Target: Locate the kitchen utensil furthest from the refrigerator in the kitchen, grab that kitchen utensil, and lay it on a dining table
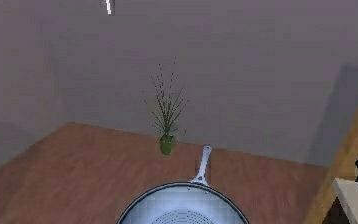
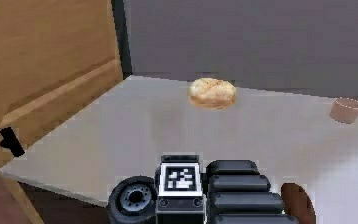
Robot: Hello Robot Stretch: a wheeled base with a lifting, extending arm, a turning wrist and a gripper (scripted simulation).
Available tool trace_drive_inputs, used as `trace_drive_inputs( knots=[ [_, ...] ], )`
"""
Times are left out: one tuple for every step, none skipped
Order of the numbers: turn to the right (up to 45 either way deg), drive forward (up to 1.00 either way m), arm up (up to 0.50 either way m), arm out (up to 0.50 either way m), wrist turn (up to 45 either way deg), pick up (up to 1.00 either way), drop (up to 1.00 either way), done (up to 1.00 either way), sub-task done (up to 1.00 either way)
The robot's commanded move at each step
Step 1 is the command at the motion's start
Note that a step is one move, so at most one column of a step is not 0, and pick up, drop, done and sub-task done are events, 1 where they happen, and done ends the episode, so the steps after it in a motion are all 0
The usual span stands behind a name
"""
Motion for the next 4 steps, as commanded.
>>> trace_drive_inputs(
  knots=[
    [-45.0,0.00,0.00,0.00,0.0,0.00,0.00,0.00,0.00],
    [-27.0,0.00,0.00,0.00,0.0,0.00,0.00,0.00,0.00],
    [0.0,0.15,0.00,0.00,0.0,0.00,0.00,0.00,0.00],
    [-33.0,0.00,0.00,0.00,0.0,0.00,0.00,0.00,0.00]
  ],
)
